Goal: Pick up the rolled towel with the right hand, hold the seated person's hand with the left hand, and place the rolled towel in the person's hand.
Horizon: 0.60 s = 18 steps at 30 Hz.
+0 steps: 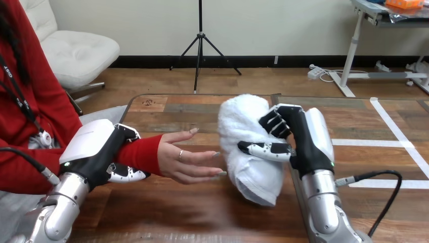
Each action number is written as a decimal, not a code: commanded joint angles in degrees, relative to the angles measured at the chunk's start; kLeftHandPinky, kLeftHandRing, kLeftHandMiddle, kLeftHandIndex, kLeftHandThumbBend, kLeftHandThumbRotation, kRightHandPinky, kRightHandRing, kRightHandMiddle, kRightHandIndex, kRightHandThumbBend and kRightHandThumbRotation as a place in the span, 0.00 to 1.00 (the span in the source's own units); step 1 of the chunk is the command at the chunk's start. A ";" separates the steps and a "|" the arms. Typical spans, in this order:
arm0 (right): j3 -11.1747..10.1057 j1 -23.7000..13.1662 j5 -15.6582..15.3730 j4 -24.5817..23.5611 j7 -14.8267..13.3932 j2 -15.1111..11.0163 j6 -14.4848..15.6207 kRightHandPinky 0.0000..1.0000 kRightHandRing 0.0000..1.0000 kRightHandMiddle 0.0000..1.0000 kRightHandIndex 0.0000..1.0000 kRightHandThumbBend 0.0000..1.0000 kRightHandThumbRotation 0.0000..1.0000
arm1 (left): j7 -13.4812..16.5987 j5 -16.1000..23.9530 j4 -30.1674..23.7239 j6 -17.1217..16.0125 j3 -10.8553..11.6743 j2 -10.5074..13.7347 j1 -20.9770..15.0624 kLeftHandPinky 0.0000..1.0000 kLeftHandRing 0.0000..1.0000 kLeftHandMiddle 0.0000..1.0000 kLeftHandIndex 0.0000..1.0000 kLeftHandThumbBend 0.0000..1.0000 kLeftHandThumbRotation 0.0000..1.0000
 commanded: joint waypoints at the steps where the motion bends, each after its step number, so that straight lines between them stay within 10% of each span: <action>1: 0.23 -10.73 0.28 -3.56 -1.13 0.88 -4.46 0.25 0.29 0.35 0.37 0.76 0.00 | 0.86 -4.88 -7.62 -1.35 3.00 -3.38 -5.64 0.22 0.28 0.35 0.39 0.48 0.00; 18: 0.79 -10.93 -0.40 -4.75 -1.21 1.74 -6.05 0.24 0.28 0.34 0.37 0.77 0.00 | 0.40 -5.60 -7.71 -1.34 3.58 -3.67 -6.07 0.23 0.29 0.36 0.39 0.48 0.00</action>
